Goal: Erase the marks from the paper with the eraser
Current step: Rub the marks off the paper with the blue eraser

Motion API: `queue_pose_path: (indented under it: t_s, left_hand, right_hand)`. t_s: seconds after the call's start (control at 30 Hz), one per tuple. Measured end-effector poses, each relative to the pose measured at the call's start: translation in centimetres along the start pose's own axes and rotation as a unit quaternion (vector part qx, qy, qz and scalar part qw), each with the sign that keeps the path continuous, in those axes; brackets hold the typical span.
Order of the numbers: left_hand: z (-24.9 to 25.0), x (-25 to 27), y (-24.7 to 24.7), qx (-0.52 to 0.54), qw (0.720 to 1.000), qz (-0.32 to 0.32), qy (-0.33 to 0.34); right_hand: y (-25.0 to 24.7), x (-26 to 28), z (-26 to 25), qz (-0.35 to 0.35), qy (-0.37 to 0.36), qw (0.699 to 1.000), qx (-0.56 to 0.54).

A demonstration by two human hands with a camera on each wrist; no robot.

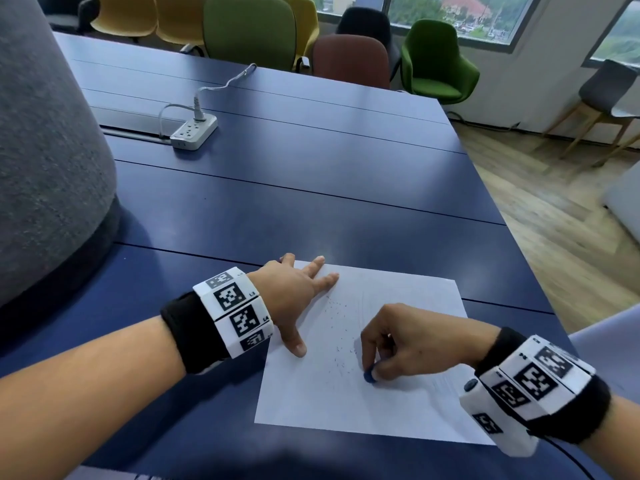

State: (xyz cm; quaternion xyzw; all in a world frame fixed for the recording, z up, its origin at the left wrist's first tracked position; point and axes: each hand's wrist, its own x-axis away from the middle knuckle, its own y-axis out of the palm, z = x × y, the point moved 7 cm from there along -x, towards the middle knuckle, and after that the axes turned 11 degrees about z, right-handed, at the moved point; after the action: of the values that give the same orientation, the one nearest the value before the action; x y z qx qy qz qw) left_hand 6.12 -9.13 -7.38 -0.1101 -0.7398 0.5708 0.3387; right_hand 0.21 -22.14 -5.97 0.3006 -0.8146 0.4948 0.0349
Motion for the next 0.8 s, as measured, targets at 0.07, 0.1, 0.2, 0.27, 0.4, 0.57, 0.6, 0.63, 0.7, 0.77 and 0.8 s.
queue_pose_path:
  t_s: [0.07, 0.1, 0.2, 0.27, 0.4, 0.57, 0.6, 0.63, 0.7, 0.77, 0.8]
  left_hand:
    - [0.0, 0.0, 0.0, -0.003, 1.000, 0.003, 0.002]
    - [0.0, 0.0, -0.1, -0.005, 1.000, 0.004, 0.002]
    - [-0.1, -0.1, 0.0, -0.003, 1.000, 0.002, 0.002]
    - [-0.1, -0.1, 0.1, -0.003, 1.000, -0.001, -0.001]
    - [-0.1, -0.2, 0.1, -0.006, 1.000, 0.000, 0.001]
    - [-0.2, -0.2, 0.2, -0.006, 1.000, -0.001, -0.001]
    - [-0.2, -0.2, 0.2, -0.007, 1.000, -0.002, -0.001]
    - [-0.2, -0.2, 0.2, -0.008, 1.000, -0.002, -0.001]
    - [-0.1, -0.2, 0.1, -0.011, 1.000, -0.001, 0.000]
    - [-0.1, -0.2, 0.0, -0.012, 1.000, 0.001, -0.001]
    - [-0.1, -0.1, 0.0, -0.014, 1.000, 0.002, -0.001]
  right_hand:
    - [-0.7, -0.3, 0.4, 0.019, 0.015, 1.000, -0.001]
    - [-1.2, -0.6, 0.9, 0.048, 0.029, 0.998, -0.013]
    - [-1.2, -0.4, 1.3, 0.058, 0.045, 0.996, -0.055]
    - [-0.1, 0.2, 0.7, 0.000, 0.037, 0.998, -0.051]
    - [-0.6, -0.5, 0.9, 0.019, 0.055, 0.996, -0.060]
    - [0.2, -0.1, 0.7, 0.007, 0.049, 0.996, -0.076]
    - [0.3, -0.1, 0.5, -0.004, 0.051, 0.996, -0.072]
    - [0.0, -0.3, 0.5, -0.001, 0.058, 0.996, -0.068]
    - [-1.4, -1.5, 1.0, 0.044, 0.075, 0.994, -0.066]
    - [-3.3, -2.8, 1.8, 0.105, 0.089, 0.988, -0.071]
    - [-4.1, -3.4, 2.3, 0.133, 0.096, 0.983, -0.077]
